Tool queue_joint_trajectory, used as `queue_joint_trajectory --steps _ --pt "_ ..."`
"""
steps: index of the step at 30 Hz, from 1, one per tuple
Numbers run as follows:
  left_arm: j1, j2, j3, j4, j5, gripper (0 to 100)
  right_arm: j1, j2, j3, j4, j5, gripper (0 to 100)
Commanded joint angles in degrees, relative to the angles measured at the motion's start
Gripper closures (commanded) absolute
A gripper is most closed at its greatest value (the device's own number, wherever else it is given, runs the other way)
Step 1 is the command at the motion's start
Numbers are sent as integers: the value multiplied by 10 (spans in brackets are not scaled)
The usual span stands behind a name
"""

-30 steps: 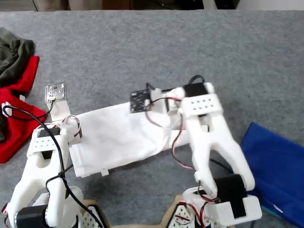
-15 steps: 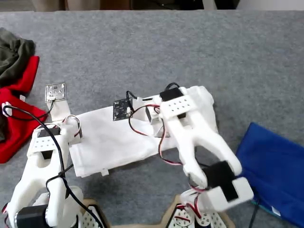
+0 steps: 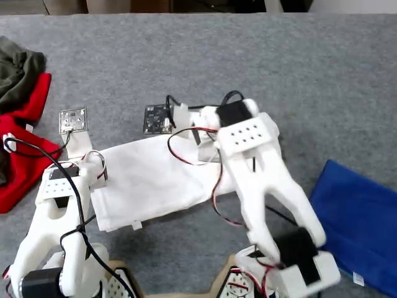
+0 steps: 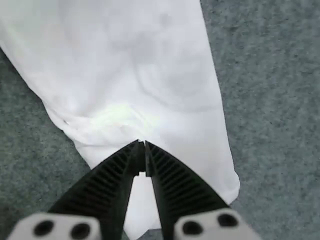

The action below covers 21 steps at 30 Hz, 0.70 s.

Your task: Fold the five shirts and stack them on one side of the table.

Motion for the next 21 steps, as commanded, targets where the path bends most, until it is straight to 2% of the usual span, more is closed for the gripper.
queue_joint_trajectory --steps 1,6,8,12,17,21 --pt "4 0 -28 0 -2 978 30 -67 -51 50 -10 990" --pt "-36 0 -47 16 35 979 125 -85 -76 72 -58 990" --pt "-52 0 -73 64 45 979 160 -85 -72 69 -75 990" --pt "-53 -4 -144 212 42 965 214 -87 -47 54 -107 990" --pt "-55 -1 -247 387 44 816 251 -88 0 34 -117 990" --pt "-56 0 -258 413 45 786 275 -88 36 18 -114 991"
